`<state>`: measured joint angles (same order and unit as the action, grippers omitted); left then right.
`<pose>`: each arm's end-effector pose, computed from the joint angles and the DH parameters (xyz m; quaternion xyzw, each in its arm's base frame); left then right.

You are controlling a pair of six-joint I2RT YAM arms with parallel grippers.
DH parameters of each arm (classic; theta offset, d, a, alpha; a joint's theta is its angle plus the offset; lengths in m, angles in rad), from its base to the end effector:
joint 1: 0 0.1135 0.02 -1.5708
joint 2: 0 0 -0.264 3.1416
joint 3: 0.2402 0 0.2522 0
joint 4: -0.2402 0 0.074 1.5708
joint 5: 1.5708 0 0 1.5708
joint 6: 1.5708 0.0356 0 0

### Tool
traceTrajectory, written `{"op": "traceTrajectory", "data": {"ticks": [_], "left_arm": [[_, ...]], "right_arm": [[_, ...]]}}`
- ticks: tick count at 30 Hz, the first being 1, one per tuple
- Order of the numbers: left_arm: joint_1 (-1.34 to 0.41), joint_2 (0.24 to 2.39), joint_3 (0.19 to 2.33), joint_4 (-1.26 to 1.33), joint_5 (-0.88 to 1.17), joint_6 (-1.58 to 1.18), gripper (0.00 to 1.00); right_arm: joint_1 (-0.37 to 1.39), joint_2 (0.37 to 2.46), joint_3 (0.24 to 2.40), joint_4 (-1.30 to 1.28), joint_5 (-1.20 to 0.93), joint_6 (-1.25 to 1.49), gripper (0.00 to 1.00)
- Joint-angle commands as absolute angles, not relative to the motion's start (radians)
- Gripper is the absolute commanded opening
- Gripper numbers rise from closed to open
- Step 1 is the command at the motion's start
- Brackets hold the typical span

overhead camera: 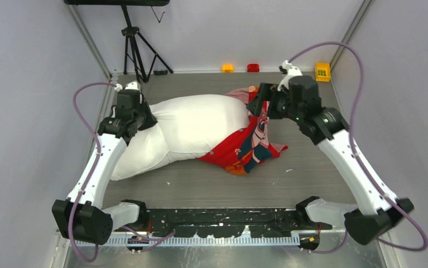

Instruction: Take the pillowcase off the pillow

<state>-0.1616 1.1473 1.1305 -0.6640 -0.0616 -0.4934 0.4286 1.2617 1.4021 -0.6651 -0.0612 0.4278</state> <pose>0.2397 -0.0369 0.3411 -0.1621 0.8876 -0.1121 0.4163 0.2434 0.1136 0.4038 -0.0156 0.8659 0.2314 0.4432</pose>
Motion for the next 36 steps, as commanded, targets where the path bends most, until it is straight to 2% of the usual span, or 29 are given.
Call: {"op": "traceTrajectory", "data": {"ticks": [1,6,11,20,22,24,26,27,31,36], "left_arm": [[-0.150,1.168,1.208,-0.578,-0.124,-0.556,0.00],[-0.150,1.163,1.193,-0.569,-0.130,-0.584,0.00],[-0.151,1.151,1.187,-0.575,-0.135,-0.588,0.00],[-0.150,1.130,1.194,-0.607,-0.153,-0.573,0.00],[-0.151,1.125,1.187,-0.610,-0.166,-0.569,0.00],[-0.148,1.123,1.184,-0.610,-0.194,-0.546,0.00],[-0.122,1.130,1.199,-0.629,-0.229,-0.522,0.00],[-0.091,1.135,1.209,-0.642,-0.222,-0.520,0.00],[0.058,1.114,1.208,-0.636,-0.123,-0.555,0.00],[0.072,1.077,1.174,-0.608,-0.173,-0.566,0.00]], "right_arm": [[0.437,1.103,1.336,-0.771,0.015,0.372,0.90],[0.477,1.020,1.165,-0.854,0.023,0.386,0.91],[0.480,0.983,0.972,-0.686,-0.150,0.450,0.91],[0.503,1.111,0.916,-0.565,-0.180,0.454,0.90],[0.502,1.120,0.917,-0.575,-0.111,0.465,0.74],[0.502,1.109,0.915,-0.595,0.040,0.502,0.44],[0.499,1.071,0.892,-0.603,0.222,0.577,0.08],[0.489,1.050,0.876,-0.602,0.299,0.603,0.01],[0.354,0.978,0.821,-0.603,0.368,0.673,0.00],[0.197,0.862,0.777,-0.621,0.456,0.742,0.00]]}}
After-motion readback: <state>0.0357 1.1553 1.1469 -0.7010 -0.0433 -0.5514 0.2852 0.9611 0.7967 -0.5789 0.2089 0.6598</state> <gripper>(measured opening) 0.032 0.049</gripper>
